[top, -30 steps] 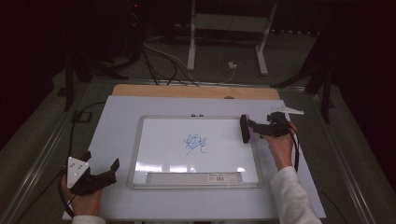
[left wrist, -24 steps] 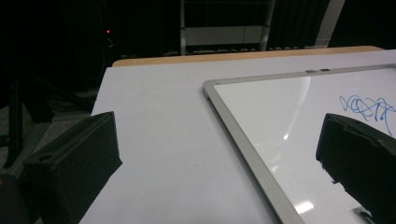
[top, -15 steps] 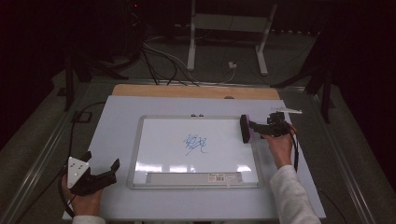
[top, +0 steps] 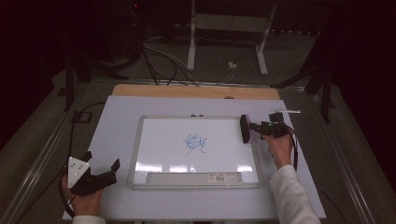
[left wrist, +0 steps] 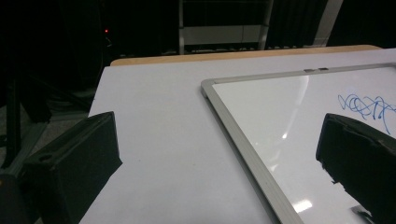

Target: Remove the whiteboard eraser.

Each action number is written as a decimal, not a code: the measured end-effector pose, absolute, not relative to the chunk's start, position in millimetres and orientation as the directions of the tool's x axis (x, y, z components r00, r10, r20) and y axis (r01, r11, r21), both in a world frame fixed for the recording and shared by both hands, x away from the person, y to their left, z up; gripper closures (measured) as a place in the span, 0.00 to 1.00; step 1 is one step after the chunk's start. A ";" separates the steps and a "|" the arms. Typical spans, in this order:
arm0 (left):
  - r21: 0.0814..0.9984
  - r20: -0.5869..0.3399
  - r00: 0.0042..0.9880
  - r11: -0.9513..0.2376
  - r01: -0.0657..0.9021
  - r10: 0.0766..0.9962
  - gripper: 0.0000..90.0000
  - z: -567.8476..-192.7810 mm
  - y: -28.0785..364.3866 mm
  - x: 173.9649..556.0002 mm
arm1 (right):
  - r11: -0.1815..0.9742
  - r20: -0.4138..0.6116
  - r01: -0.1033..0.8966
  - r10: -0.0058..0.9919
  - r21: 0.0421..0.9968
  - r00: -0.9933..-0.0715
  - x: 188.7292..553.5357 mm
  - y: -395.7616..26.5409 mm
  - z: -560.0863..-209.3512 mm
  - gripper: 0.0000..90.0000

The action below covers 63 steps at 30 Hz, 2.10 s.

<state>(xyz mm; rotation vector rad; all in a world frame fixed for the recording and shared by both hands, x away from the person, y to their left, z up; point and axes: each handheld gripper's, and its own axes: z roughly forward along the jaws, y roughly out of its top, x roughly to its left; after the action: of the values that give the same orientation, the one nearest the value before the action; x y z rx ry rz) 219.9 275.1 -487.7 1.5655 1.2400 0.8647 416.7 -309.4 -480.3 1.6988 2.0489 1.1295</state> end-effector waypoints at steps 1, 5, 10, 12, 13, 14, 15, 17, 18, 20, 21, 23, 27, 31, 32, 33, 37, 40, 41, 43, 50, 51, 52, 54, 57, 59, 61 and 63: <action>0.947 -0.018 0.243 -0.061 0.316 0.970 0.00 -487.8 274.9 219.9 | 0.019 0.282 0.725 0.914 0.688 -0.292 416.6 -309.1 -479.9 0.42; 0.947 -0.018 0.243 -0.061 0.315 0.970 0.00 -487.6 274.6 219.7 | 0.011 0.302 0.731 0.907 0.683 -0.295 415.5 -307.0 -479.3 0.48; 0.948 -0.019 0.240 -0.059 0.314 0.971 0.00 -487.7 275.2 219.6 | 0.010 0.332 0.746 0.891 0.666 -0.309 415.7 -304.3 -480.5 0.52; 0.947 -0.019 0.240 -0.060 0.316 0.971 0.00 -488.0 275.2 219.7 | 0.009 0.338 0.752 0.889 0.659 -0.307 415.9 -303.8 -480.6 0.54; 0.946 -0.016 0.241 -0.063 0.317 0.970 0.00 -488.1 275.2 219.8 | 0.000 0.349 0.757 0.887 0.653 -0.302 416.2 -303.8 -481.1 0.55; 0.946 -0.015 0.241 -0.064 0.317 0.970 0.00 -488.4 275.1 219.8 | -0.002 0.356 0.760 0.884 0.650 -0.303 416.6 -304.1 -481.7 0.56; 0.946 -0.016 0.241 -0.063 0.317 0.970 0.00 -488.8 275.0 219.9 | -0.006 0.364 0.763 0.882 0.646 -0.301 417.0 -304.1 -482.2 0.56; 0.945 -0.017 0.240 -0.063 0.320 0.971 0.00 -489.3 275.2 220.1 | -0.007 0.374 0.766 0.875 0.643 -0.306 418.0 -303.7 -483.3 0.54; 0.944 -0.015 0.241 -0.066 0.322 0.970 0.00 -489.7 275.4 220.5 | -0.007 0.380 0.766 0.871 0.642 -0.311 418.7 -302.9 -484.0 0.53; 0.943 -0.017 0.240 -0.064 0.326 0.971 0.00 -490.7 275.4 221.3 | -0.013 0.396 0.770 0.863 0.638 -0.314 419.2 -300.4 -485.8 0.51; 0.943 -0.017 0.240 -0.064 0.326 0.971 0.00 -490.7 275.4 221.3 | -0.018 0.405 0.773 0.859 0.634 -0.313 419.3 -298.5 -487.0 0.50; 0.944 -0.017 0.241 -0.064 0.325 0.970 0.00 -490.8 275.7 220.8 | -0.010 0.418 0.784 0.851 0.620 -0.320 420.7 -292.7 -489.0 0.46; 0.944 -0.020 0.240 -0.061 0.325 0.970 0.00 -490.5 277.6 221.1 | 0.018 0.411 0.795 0.849 0.607 -0.333 424.1 -281.8 -491.2 0.45; 0.945 -0.019 0.241 -0.061 0.322 0.970 0.00 -489.5 276.6 220.3 | 0.016 0.409 0.796 0.851 0.606 -0.328 423.7 -281.6 -491.6 0.43; 0.945 -0.019 0.243 -0.062 0.322 0.970 0.00 -489.6 275.9 220.8 | 0.020 0.406 0.799 0.854 0.601 -0.326 423.8 -281.7 -491.6 0.42; 0.944 -0.017 0.244 -0.065 0.324 0.970 0.00 -489.7 275.6 221.1 | 0.025 0.398 0.800 0.857 0.600 -0.326 423.9 -281.4 -492.1 0.41; 0.945 -0.016 0.244 -0.066 0.322 0.970 0.00 -488.9 274.3 220.8 | 0.035 0.391 0.810 0.863 0.585 -0.320 425.0 -278.3 -496.0 0.38; 0.945 -0.015 0.242 -0.065 0.320 0.970 0.00 -488.7 275.3 220.2 | 0.042 0.386 0.811 0.864 0.584 -0.323 424.9 -276.1 -497.6 0.44; 0.945 -0.016 0.242 -0.064 0.320 0.970 0.00 -488.8 275.5 220.3 | 0.047 0.382 0.811 0.865 0.583 -0.325 424.5 -275.4 -497.3 0.45; 0.945 -0.017 0.242 -0.064 0.320 0.970 0.00 -488.9 275.5 220.4 | 0.054 0.366 0.809 0.873 0.585 -0.323 424.0 -274.8 -496.2 0.45; 0.944 -0.015 0.243 -0.066 0.323 0.970 0.00 -489.0 274.9 220.9 | 0.057 0.352 0.780 0.870 0.624 -0.346 420.0 -272.2 -486.3 0.45; 0.944 -0.015 0.242 -0.065 0.322 0.970 0.00 -489.0 274.9 221.0 | 0.060 0.353 0.777 0.868 0.626 -0.351 419.6 -271.6 -485.3 0.45; 0.945 -0.016 0.242 -0.064 0.321 0.970 0.00 -489.0 274.8 221.1 | 0.060 0.354 0.774 0.865 0.630 -0.356 419.1 -270.4 -484.0 0.45; 0.944 -0.014 0.242 -0.067 0.322 0.970 0.00 -489.0 274.7 221.1 | 0.070 0.348 0.768 0.862 0.637 -0.367 418.1 -267.5 -481.3 0.45; 0.945 -0.014 0.242 -0.067 0.321 0.970 0.00 -488.9 274.5 220.9 | 0.084 0.343 0.757 0.855 0.648 -0.389 416.1 -261.2 -476.0 0.45; 0.945 -0.014 0.242 -0.067 0.320 0.970 0.00 -488.8 274.5 220.8 | 0.099 0.333 0.747 0.851 0.657 -0.406 414.4 -256.0 -471.5 0.45; 0.945 -0.015 0.242 -0.065 0.321 0.970 0.00 -489.0 274.5 221.0 | 0.114 0.324 0.735 0.845 0.668 -0.425 412.6 -250.3 -466.6 0.45; 0.945 -0.016 0.242 -0.065 0.321 0.970 0.00 -489.0 274.7 221.0 | 0.120 0.324 0.729 0.839 0.674 -0.438 411.2 -246.0 -463.9 0.45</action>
<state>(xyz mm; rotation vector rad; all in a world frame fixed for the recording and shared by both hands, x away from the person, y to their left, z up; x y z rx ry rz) 221.0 274.7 -489.0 1.5726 1.2427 0.8661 411.2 -246.0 -463.9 1.5839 2.2446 1.2180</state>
